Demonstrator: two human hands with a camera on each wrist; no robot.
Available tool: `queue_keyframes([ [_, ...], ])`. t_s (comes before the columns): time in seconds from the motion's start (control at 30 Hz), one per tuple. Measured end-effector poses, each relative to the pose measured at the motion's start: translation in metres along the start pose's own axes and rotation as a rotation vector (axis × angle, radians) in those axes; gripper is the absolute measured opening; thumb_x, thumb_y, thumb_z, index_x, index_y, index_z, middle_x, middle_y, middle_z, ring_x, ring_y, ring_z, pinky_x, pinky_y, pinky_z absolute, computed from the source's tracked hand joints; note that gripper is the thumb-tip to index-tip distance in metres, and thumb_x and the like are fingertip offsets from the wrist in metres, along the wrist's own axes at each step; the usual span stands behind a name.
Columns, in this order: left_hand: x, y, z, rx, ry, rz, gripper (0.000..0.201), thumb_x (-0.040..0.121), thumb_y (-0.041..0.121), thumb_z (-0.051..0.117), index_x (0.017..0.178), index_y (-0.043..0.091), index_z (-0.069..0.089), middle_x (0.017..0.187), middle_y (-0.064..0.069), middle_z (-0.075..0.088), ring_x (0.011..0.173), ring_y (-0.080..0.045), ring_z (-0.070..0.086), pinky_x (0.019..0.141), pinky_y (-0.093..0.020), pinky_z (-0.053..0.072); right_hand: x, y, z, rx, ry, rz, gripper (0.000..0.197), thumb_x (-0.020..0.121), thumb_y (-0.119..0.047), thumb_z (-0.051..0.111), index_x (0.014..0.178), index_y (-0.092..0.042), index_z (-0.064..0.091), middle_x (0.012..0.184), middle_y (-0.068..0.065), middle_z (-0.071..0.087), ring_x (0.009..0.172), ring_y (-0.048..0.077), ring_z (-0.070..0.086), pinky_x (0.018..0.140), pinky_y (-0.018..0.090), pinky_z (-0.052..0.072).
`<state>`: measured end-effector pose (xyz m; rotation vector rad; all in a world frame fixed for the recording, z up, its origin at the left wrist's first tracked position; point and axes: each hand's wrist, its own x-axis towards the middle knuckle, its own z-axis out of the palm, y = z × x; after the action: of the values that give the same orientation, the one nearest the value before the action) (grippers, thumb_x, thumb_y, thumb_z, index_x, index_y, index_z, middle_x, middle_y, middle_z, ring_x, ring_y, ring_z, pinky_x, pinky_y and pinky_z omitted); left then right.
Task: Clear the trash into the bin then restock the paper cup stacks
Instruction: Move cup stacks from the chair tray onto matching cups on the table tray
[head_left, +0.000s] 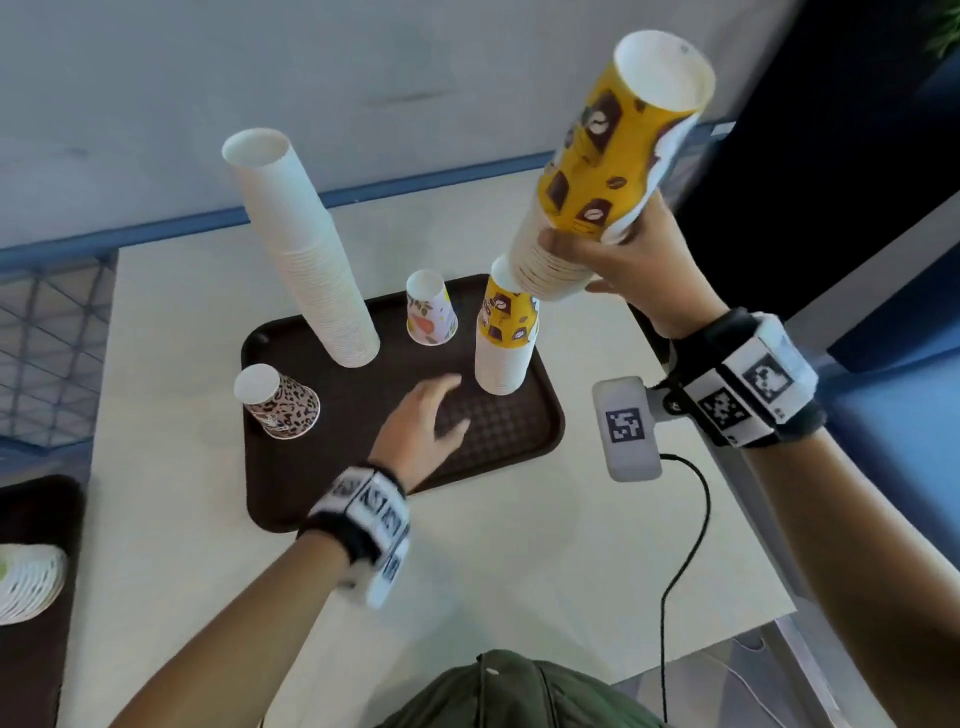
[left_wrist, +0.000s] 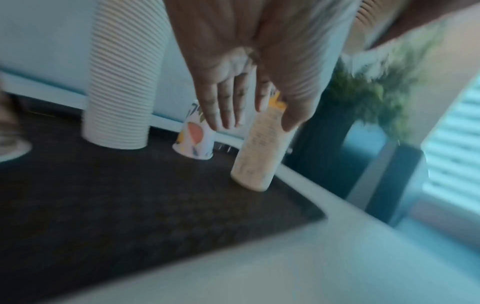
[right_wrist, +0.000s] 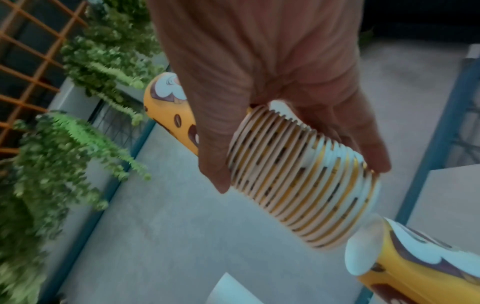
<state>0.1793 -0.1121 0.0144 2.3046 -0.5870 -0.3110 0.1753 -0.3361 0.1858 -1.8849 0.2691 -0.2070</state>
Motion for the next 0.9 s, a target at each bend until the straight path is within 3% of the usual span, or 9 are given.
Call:
queue_keyframes([
  [0.1,-0.072,-0.050,0.010,0.153,-0.029,0.043,0.050,0.075,0.037,0.046,0.120,0.018,0.051,0.122,-0.008,0.057,0.114,-0.013,0.047,0.097,-0.028,0.039,0.013,-0.004,0.017,-0.051,-0.009,0.016,0.077,0.056,-0.048,0.078,0.122,-0.024,0.046,0.116,-0.007,0.063,0.104,0.009,0.061,0.082,0.035,0.054],
  [0.2,-0.145,-0.096,0.010,0.320,-0.096,-0.068,0.055,0.071,0.043,0.046,0.120,0.019,0.050,0.127,-0.007,0.054,0.116,-0.015,0.045,0.095,-0.027,0.041,0.020,0.002,0.029,-0.117,-0.024,0.023,0.075,0.052,-0.053,0.077,0.115,-0.029,0.046,0.114,-0.006,0.061,0.100,0.007,0.060,0.078,0.033,0.056],
  [0.33,-0.224,-0.136,-0.003,0.423,-0.197,-0.323,0.069,0.073,0.063,0.039,0.128,0.021,0.043,0.132,-0.018,0.047,0.118,-0.032,0.048,0.081,-0.046,0.054,0.026,0.018,0.039,-0.108,-0.023,0.090,0.073,0.063,-0.037,0.080,0.124,-0.023,0.042,0.115,-0.006,0.061,0.099,0.010,0.058,0.079,0.033,0.053],
  [0.43,-0.269,-0.149,-0.011,0.449,-0.195,-0.443,0.080,0.073,0.081,0.018,0.132,0.029,0.033,0.133,-0.019,0.043,0.119,-0.029,0.038,0.072,-0.051,0.054,0.028,0.030,0.043,-0.121,-0.026,0.152,0.076,0.063,-0.035,0.080,0.126,-0.021,0.040,0.118,-0.004,0.060,0.104,0.015,0.057,0.086,0.042,0.053],
  [0.53,-0.290,-0.153,-0.017,0.459,-0.211,-0.522,0.084,0.069,0.084,0.018,0.134,0.032,0.032,0.136,-0.015,0.038,0.119,-0.027,0.035,0.071,-0.054,0.053,0.027,0.041,0.050,-0.149,-0.052,0.215,0.089,0.060,-0.037,0.083,0.132,-0.019,0.033,0.126,-0.001,0.057,0.114,0.020,0.055,0.093,0.052,0.049],
  [0.6,-0.297,-0.159,-0.018,0.451,-0.242,-0.535,0.087,0.068,0.085,0.022,0.138,0.033,0.029,0.139,-0.014,0.037,0.121,-0.026,0.034,0.073,-0.054,0.053,0.022,0.048,0.055,-0.157,-0.045,0.267,0.105,0.061,-0.036,0.083,0.141,-0.016,0.020,0.136,0.001,0.050,0.123,0.021,0.049,0.098,0.054,0.045],
  [0.77,-0.300,-0.177,-0.016,0.447,-0.256,-0.521,0.096,0.059,0.080,0.045,0.142,0.037,0.023,0.152,-0.014,0.028,0.136,-0.028,0.026,0.096,-0.053,0.042,-0.019,0.089,0.073,-0.111,0.082,0.501,0.120,0.067,-0.035,0.080,0.147,-0.012,-0.007,0.153,0.013,0.022,0.136,0.031,0.032,0.109,0.054,0.033],
  [0.83,-0.301,-0.179,-0.020,0.462,-0.288,-0.468,0.098,0.059,0.077,0.046,0.143,0.039,0.014,0.148,-0.016,0.035,0.134,-0.028,0.027,0.093,-0.052,0.047,-0.047,0.112,0.091,-0.145,0.053,0.580,0.113,0.069,-0.033,0.079,0.146,-0.011,-0.001,0.150,0.016,0.027,0.132,0.033,0.037,0.106,0.053,0.038],
  [0.9,-0.302,-0.177,-0.028,0.440,-0.310,-0.395,0.099,0.058,0.073,0.045,0.143,0.042,0.004,0.144,-0.016,0.042,0.131,-0.029,0.040,0.089,-0.047,0.051,-0.075,0.127,0.119,-0.217,-0.073,0.609,0.093,0.074,-0.032,0.075,0.143,-0.006,0.018,0.137,0.015,0.043,0.120,0.030,0.049,0.095,0.045,0.047],
])
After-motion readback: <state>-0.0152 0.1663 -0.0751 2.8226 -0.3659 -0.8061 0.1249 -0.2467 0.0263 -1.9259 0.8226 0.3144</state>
